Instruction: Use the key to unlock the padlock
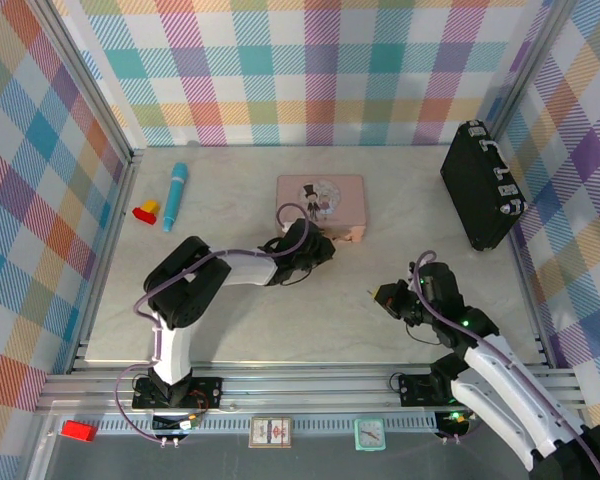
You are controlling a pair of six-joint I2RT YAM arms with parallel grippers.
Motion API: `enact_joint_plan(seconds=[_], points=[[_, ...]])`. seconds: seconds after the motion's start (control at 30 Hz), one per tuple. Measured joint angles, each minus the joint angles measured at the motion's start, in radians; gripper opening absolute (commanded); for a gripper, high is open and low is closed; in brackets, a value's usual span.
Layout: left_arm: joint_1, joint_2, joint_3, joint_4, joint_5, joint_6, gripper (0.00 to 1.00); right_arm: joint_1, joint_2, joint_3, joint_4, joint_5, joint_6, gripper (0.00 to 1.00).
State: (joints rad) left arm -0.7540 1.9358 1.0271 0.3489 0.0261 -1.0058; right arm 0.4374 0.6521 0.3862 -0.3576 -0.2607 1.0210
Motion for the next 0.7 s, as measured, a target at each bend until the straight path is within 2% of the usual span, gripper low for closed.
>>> enact_joint_plan(seconds=[0.33,0.7], points=[[0.0,-0.146,-0.184,0.037,0.0,-0.099,0.0,0.001,0.26,-0.064,0.31,-0.098,0.124,0.0],[-0.034,-0.152,-0.207,0.1,-0.018,-0.21,0.0,0.076,0.599,-0.091,0.723,-0.172,0.258,0.0]])
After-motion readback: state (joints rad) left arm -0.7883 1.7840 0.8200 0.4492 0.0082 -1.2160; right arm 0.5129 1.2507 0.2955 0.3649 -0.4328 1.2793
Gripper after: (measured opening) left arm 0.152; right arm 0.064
